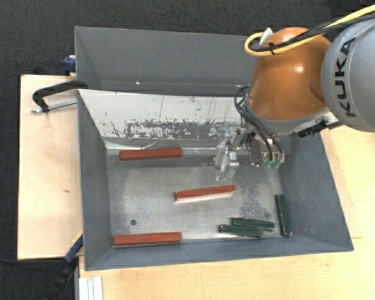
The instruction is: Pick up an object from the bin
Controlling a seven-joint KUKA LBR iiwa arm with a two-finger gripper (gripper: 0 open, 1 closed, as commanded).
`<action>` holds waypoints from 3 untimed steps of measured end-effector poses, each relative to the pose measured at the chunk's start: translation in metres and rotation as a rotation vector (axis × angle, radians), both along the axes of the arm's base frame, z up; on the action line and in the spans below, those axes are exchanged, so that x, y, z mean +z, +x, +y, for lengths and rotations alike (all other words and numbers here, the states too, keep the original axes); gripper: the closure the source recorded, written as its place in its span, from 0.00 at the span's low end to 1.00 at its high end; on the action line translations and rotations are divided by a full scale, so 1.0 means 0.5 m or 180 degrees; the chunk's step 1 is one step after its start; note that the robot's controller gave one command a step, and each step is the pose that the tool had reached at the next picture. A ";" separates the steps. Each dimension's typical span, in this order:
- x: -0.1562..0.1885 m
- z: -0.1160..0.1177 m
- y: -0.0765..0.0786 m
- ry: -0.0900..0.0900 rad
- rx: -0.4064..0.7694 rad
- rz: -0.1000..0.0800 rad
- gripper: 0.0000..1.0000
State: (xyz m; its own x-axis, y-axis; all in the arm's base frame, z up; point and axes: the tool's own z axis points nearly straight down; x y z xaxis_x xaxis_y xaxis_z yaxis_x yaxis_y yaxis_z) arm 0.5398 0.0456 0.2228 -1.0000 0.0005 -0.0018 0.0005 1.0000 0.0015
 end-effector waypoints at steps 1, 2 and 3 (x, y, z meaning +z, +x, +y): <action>0.000 0.000 0.000 0.0000 -0.0001 0.0000 0.00; 0.000 0.000 0.000 0.0000 -0.0001 0.0000 0.00; -0.095 0.002 0.027 -0.0002 0.0230 -0.0016 0.00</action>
Offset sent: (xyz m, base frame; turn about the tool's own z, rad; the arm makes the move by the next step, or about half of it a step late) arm 0.0000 0.0000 0.0000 0.0000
